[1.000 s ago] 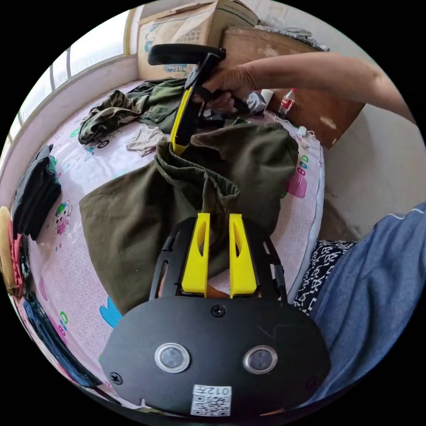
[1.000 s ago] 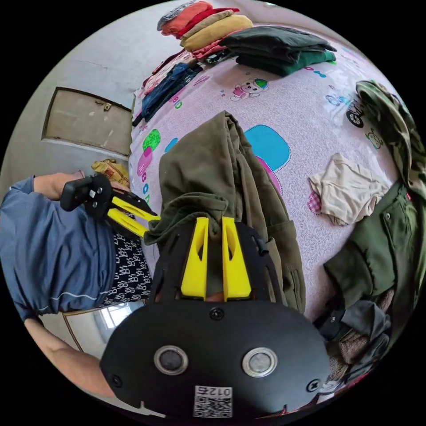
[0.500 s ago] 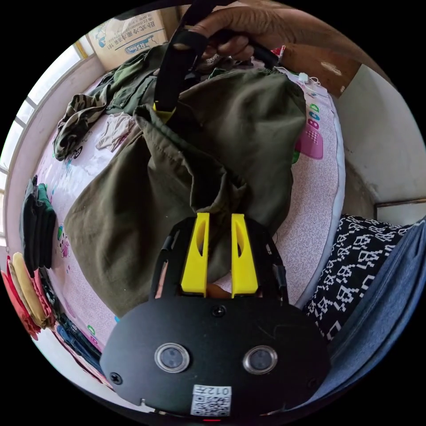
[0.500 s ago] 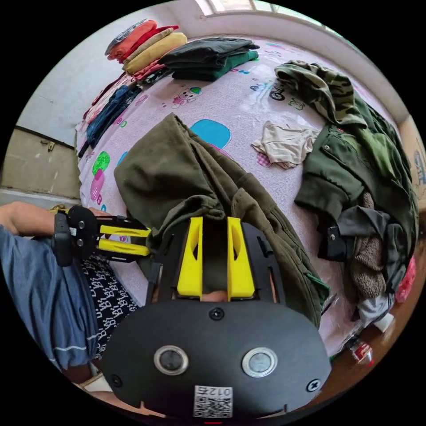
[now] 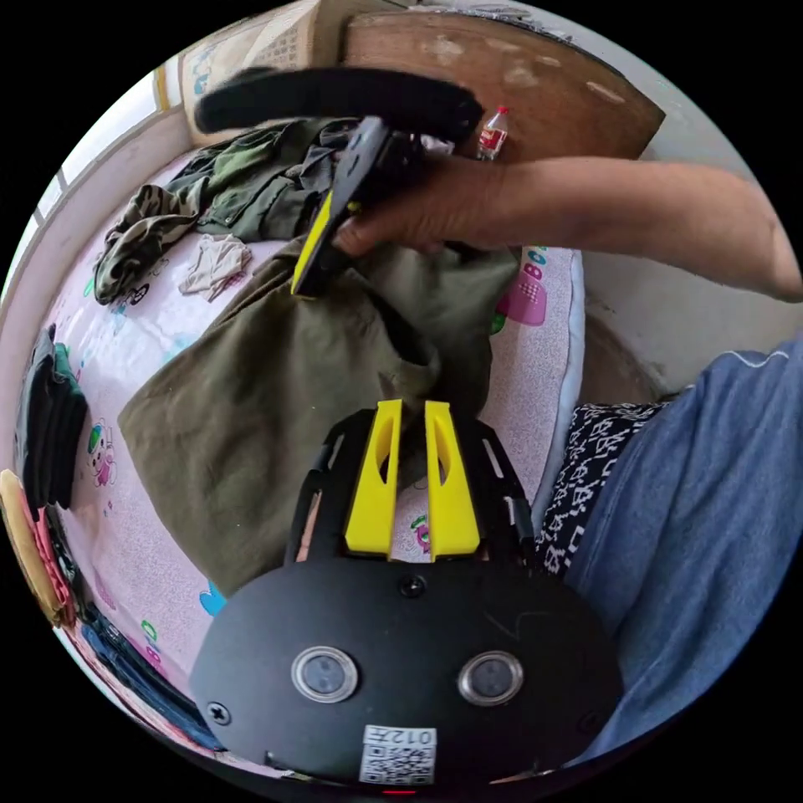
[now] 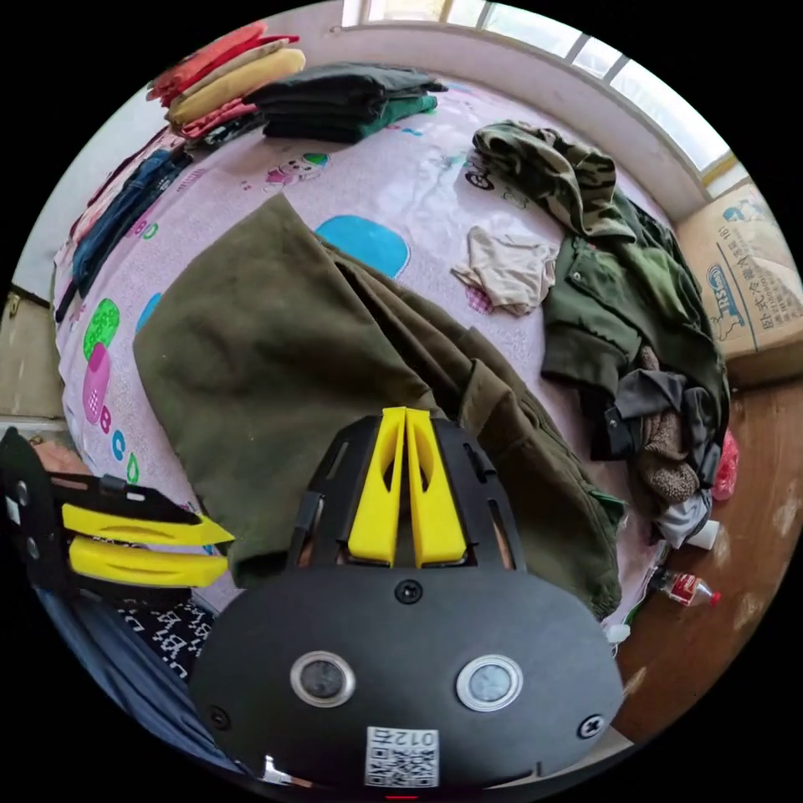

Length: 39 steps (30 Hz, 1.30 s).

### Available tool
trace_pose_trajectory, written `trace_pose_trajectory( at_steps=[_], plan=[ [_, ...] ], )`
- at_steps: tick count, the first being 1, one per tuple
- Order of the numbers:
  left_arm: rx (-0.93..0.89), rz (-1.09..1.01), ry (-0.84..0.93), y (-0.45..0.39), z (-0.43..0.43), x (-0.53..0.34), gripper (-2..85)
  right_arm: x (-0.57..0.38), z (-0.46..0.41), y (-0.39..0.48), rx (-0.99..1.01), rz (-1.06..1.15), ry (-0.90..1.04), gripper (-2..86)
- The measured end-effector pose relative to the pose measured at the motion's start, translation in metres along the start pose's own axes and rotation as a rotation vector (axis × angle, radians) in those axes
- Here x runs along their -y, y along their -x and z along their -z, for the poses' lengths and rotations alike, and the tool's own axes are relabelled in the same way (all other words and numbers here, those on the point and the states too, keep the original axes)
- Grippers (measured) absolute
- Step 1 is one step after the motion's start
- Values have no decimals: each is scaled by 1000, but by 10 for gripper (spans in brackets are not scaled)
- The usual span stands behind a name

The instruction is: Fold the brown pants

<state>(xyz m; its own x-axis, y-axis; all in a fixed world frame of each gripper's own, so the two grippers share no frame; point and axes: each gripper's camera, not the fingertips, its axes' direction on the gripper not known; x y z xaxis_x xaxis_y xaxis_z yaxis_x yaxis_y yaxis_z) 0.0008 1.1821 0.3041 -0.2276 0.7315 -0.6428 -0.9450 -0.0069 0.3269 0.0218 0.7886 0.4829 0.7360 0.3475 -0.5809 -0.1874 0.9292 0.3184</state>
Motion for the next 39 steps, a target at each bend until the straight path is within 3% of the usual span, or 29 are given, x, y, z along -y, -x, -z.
trace_pose_trajectory(
  at_steps=[2, 6, 12, 14, 17, 20, 23, 27, 30, 32, 35, 39],
  plan=[
    [-36, 26, -64, 7, 11, -4, 9, -3, -11, 4, -9, 3, 13, 0],
    [104, 236, -97, 48, 25, -14, 4, -13, -17, 14, -60, -11, -8, 1],
    [159, 439, 47, 123, 8, -10, 3, -51, -13, -18, 112, -197, -88, 1],
    [194, 443, 118, 137, -6, -7, 3, -64, -1, -23, 150, -200, -117, 0],
    [169, 438, 155, 152, -22, -7, 4, -97, 23, 0, 191, -26, -184, 0],
    [143, 465, 159, 161, -30, -5, 4, -132, 18, 28, 221, 118, -134, -1],
    [139, 482, 167, 165, -38, -3, 3, -156, -13, 30, 96, 88, -58, -1],
    [147, 462, 187, 168, -40, 2, 1, -172, -26, 11, 140, -42, -68, -1],
    [232, 430, 104, 156, -15, 1, 0, -197, 8, 16, 69, -45, -199, -1],
    [213, 404, 64, 146, -6, -4, 0, -213, 17, 25, 126, 20, -246, -1],
    [238, 356, 157, 137, -23, -11, 0, -231, -1, 37, 194, 118, -228, -1],
    [188, 421, 160, 150, -41, -22, 1, -244, -45, 10, 321, 19, -145, -1]
  ],
)
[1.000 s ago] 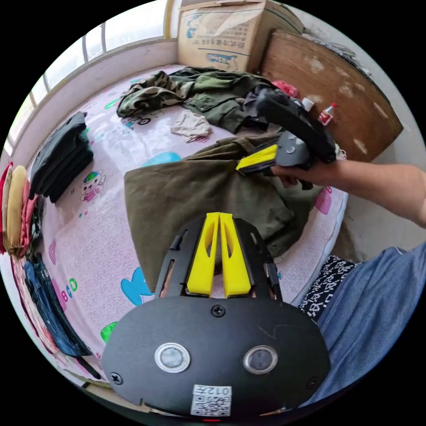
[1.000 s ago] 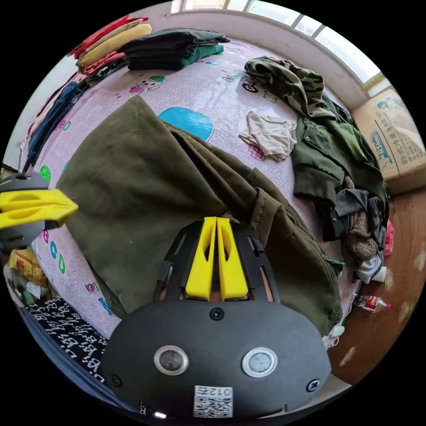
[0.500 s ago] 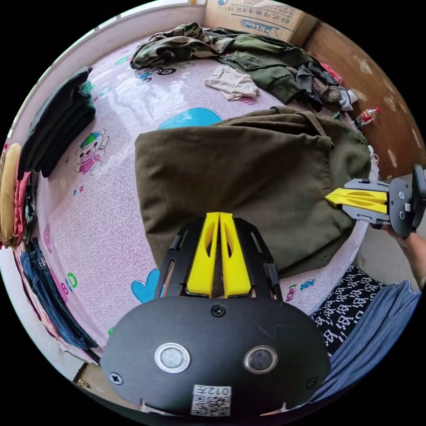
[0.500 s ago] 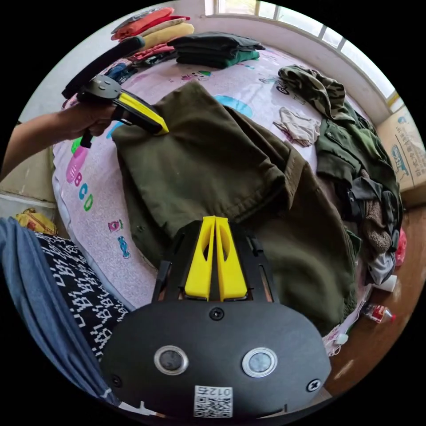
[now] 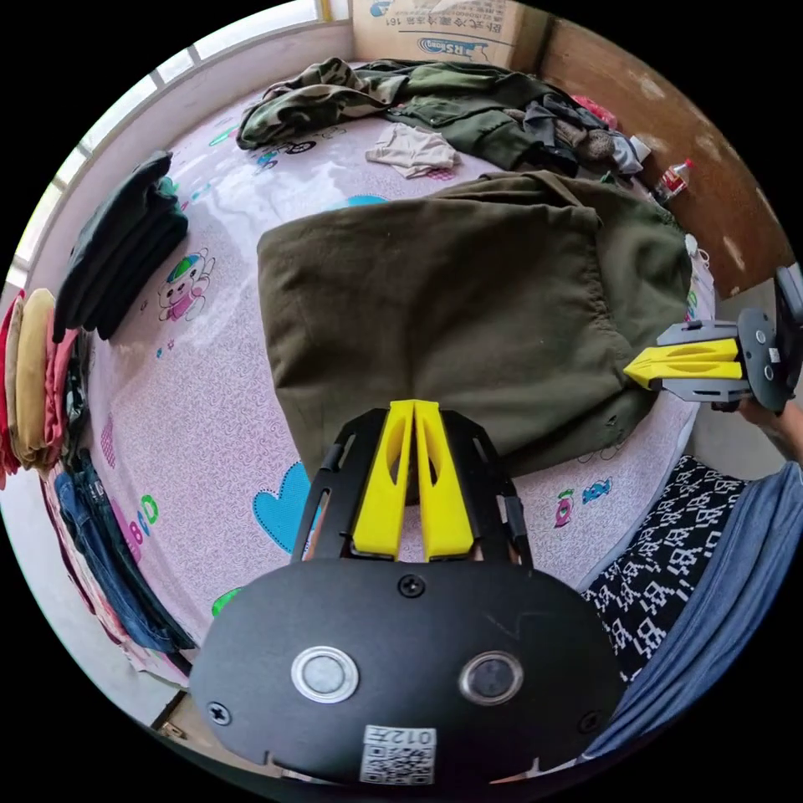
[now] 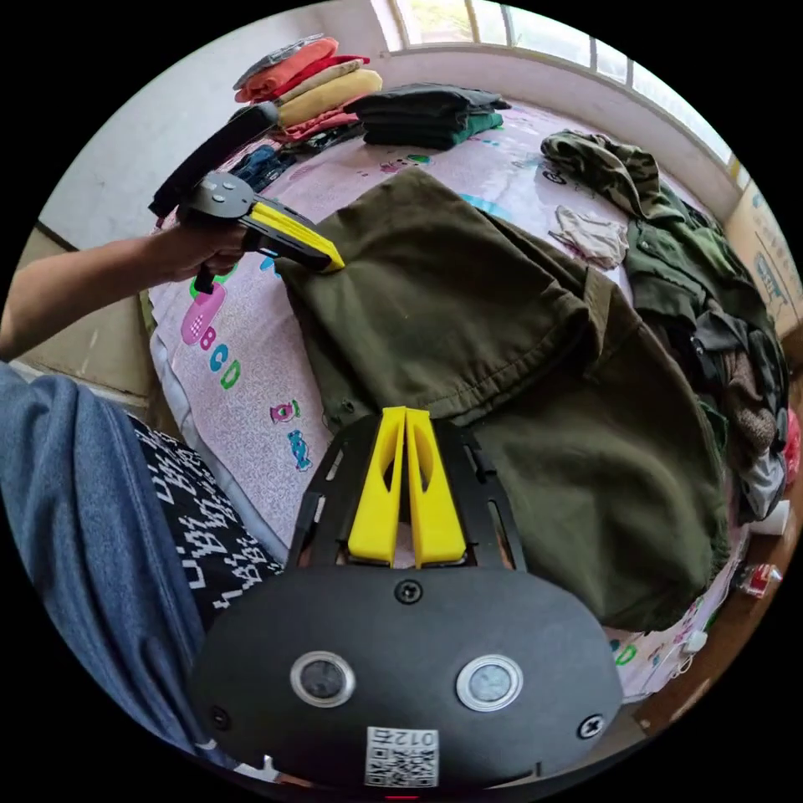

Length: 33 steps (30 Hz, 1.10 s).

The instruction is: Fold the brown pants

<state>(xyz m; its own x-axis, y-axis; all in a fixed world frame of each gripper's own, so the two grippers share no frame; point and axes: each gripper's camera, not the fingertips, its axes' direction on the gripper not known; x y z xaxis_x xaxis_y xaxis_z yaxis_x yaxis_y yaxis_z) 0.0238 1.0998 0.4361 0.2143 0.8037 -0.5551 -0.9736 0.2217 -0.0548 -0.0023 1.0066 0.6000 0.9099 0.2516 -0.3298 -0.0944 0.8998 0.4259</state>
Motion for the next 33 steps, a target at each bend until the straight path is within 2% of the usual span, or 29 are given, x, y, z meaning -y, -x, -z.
trace_pose_trajectory(
  at_steps=[4, 6, 10, 12, 17, 21, 24, 33],
  plan=[
    [-75, 49, 11, 14, -5, 3, 1, -11, 9, -30, 73, -101, -32, -2],
    [-49, 62, -8, 14, 5, 6, 1, -17, 39, -49, -42, -126, -153, -2],
    [-51, 13, -130, 0, 27, 21, 1, -16, 52, -103, -162, -202, -212, -2],
    [-107, -75, -201, -18, 37, 46, 2, -13, 51, -145, -125, -284, -241, -2],
    [-75, -272, -242, -60, 40, 117, 3, -16, 35, -214, 49, -461, -256, -2],
    [-65, -396, -89, -84, 7, 173, 3, -33, 15, -255, 174, -593, -264, -2],
    [-56, -414, 0, -89, -15, 185, 3, -42, -3, -277, 244, -633, -213, -2],
    [-150, -389, -28, -75, -24, 164, 4, -56, -33, -320, 400, -641, -219, -1]
  ],
)
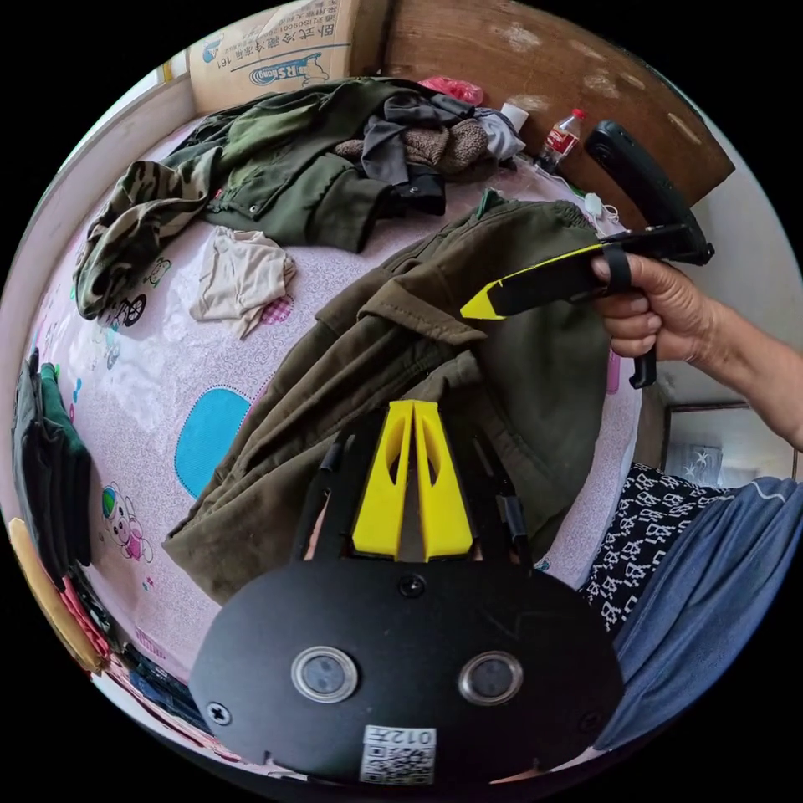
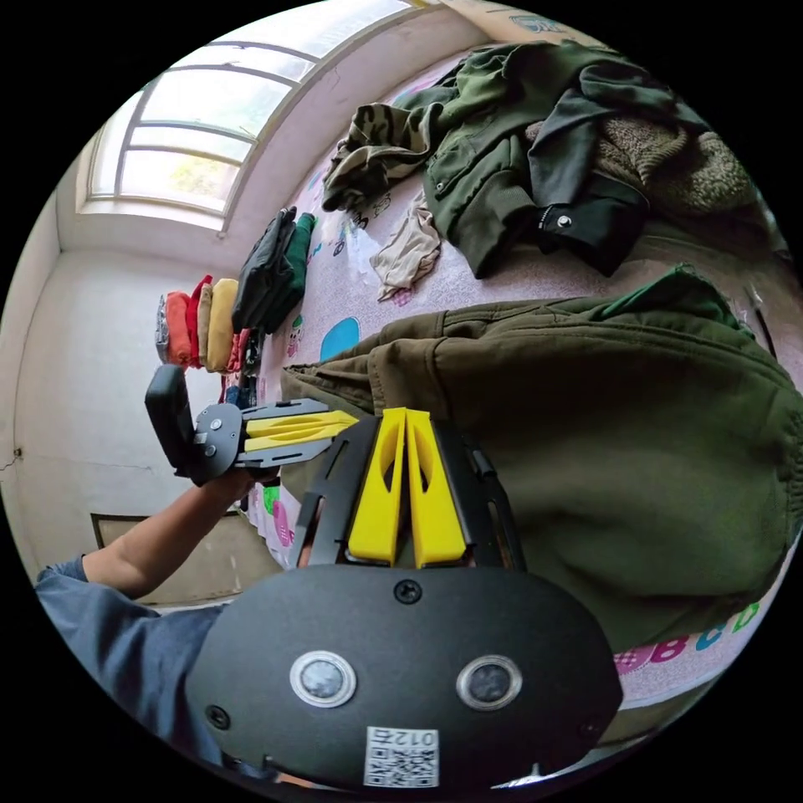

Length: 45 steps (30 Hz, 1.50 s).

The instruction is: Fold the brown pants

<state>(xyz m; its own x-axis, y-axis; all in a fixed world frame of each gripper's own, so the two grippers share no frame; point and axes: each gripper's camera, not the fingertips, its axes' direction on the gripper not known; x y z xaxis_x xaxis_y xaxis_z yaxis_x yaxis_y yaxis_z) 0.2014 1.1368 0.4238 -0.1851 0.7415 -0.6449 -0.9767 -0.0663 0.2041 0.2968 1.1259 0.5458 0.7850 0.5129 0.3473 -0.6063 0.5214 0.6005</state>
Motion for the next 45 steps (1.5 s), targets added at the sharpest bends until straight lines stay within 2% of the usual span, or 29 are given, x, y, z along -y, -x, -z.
trace_pose_trajectory(
  at_steps=[10, 17, 20, 22, 26, 31, 34, 36, 40, 45],
  plan=[
    [-6, -30, 8, 5, -9, -9, 4, 24, -39, -8, -25, 18, 88, -1],
    [-49, 17, -80, 17, 2, -5, 3, 35, -73, 13, -235, 175, 137, -1],
    [-74, 0, -101, 21, 4, 1, 3, 38, -76, 16, -247, 188, 154, -1],
    [-61, -14, -95, 22, 2, 3, 3, 39, -72, 10, -208, 140, 142, -2],
    [-65, -7, -95, 26, 1, 2, 3, 20, -36, 7, -145, 86, -23, -1],
    [-98, 18, -234, 23, 20, -10, 4, -2, -16, 2, -115, 93, -75, -1],
    [-137, -19, -181, 15, 7, -11, 4, 6, -31, -6, -66, 83, -33, -1],
    [-85, -39, -118, 12, -8, -6, 4, 20, -52, -7, -60, 94, 27, -1],
    [-146, -17, -128, 21, -16, 4, 3, 43, -75, -6, -69, 114, 136, -2],
    [-111, -23, -79, 35, -35, 28, 3, 68, -86, 21, -128, 210, 294, -2]
  ],
)
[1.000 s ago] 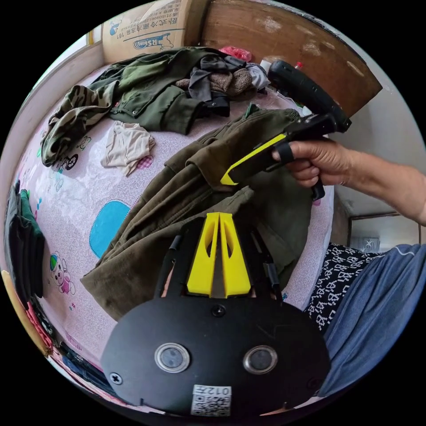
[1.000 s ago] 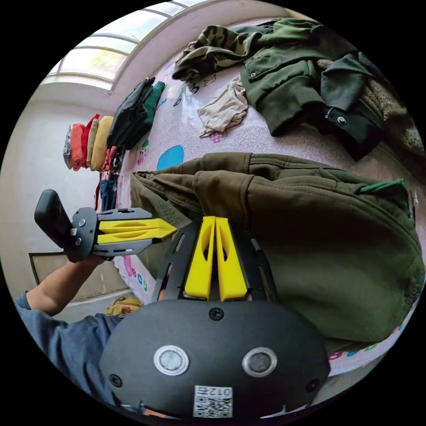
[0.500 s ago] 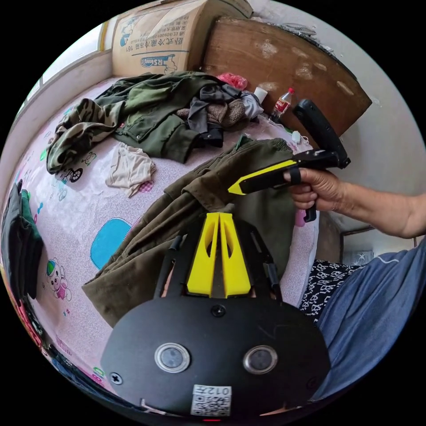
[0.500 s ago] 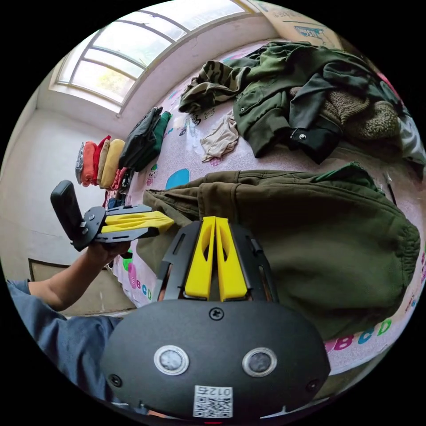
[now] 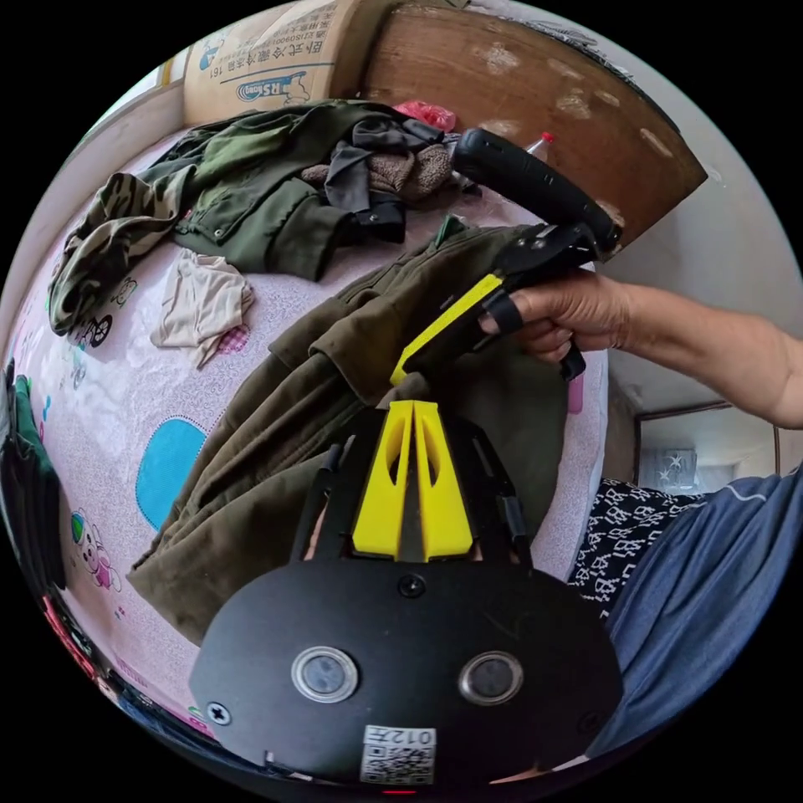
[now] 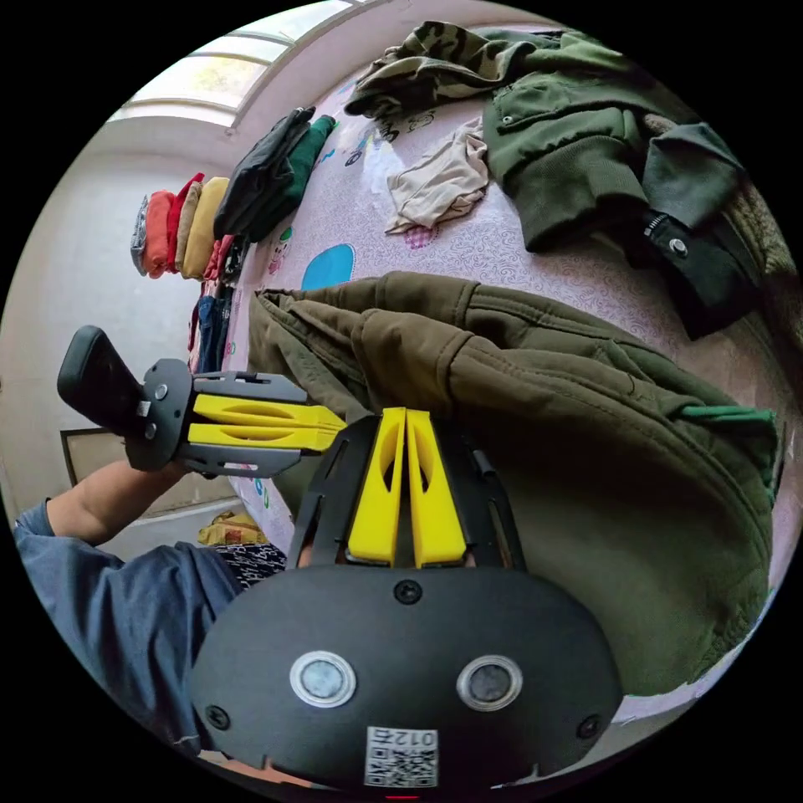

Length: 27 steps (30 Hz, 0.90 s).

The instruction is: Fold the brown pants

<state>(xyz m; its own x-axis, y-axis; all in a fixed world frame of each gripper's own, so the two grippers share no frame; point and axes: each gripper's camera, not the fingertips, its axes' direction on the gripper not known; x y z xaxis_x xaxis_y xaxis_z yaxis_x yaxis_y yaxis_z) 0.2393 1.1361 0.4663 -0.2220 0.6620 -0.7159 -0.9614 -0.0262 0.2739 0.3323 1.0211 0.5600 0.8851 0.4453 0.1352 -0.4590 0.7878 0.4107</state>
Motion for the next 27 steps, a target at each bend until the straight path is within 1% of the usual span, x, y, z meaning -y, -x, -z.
trace_pose_trajectory(
  at_steps=[4, 6, 9, 11, 14, 17, 21, 25, 27],
  plan=[
    [6, 82, 28, 15, -9, 11, 2, 3, 6, 14, -18, 15, 4, -2],
    [-62, 217, 101, 32, -20, 17, 2, -13, 29, 27, -122, -30, -121, -2],
    [-185, 382, 203, 56, -31, 27, 1, -42, 56, 52, -196, -40, -255, -2],
    [-195, 373, 253, 61, -34, 35, 0, -54, 57, 72, -197, -12, -256, -2],
    [-181, 332, 295, 61, -35, 42, 0, -62, 34, 105, -244, 57, -170, -2],
    [-176, 325, 280, 61, -32, 39, 0, -55, 2, 126, -324, 105, -103, -2],
    [-144, 308, 162, 51, -6, 18, 1, -41, -32, 129, -417, 82, 6, -1],
    [-78, 288, 82, 39, 29, -18, 2, -42, -24, 130, -372, 54, -17, -1],
    [-60, 298, 63, 31, 42, -49, 2, -50, -7, 135, -431, 0, -64, -1]
  ],
)
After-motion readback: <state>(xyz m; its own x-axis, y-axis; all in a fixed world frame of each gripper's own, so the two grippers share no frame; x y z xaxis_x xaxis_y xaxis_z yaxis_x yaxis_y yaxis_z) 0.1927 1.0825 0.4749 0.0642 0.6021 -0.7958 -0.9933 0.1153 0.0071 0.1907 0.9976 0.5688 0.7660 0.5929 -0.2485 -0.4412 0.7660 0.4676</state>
